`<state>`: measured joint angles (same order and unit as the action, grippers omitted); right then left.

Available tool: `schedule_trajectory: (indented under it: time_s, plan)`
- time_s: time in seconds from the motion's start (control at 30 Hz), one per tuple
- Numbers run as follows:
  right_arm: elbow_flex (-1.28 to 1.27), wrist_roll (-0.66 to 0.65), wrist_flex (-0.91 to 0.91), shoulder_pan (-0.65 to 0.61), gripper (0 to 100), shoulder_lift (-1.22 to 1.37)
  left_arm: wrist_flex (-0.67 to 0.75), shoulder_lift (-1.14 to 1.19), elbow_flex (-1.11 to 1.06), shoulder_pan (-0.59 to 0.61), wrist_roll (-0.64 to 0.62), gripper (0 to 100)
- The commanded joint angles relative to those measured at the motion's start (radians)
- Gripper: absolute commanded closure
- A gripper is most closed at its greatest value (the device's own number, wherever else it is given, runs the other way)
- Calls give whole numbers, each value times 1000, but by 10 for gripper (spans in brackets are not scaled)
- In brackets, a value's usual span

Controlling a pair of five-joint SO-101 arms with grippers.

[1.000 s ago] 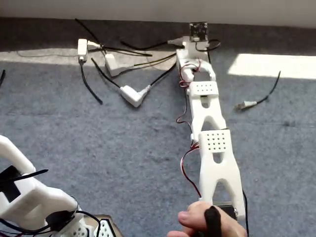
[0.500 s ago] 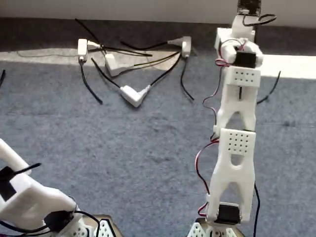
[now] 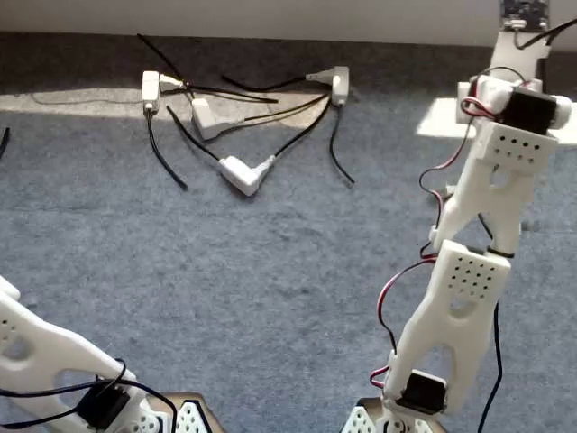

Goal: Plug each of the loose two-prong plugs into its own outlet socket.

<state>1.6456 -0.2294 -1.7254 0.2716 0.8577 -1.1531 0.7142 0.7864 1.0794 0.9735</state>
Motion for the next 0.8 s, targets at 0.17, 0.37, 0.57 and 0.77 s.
schedule_trajectory:
  time_s: [0.17,0.37,0.57,0.77]
  plan:
    - [67,-15,-39,134,817,-202,66,127,13,-16,226,755]
    - [67,-15,-39,134,817,-309,91,214,13,-27,229,755]
    - [67,-17,-39,108,817,-390,60,242,13,-44,229,755]
    - [65,-17,-39,64,817,-409,-138,202,119,-79,229,755]
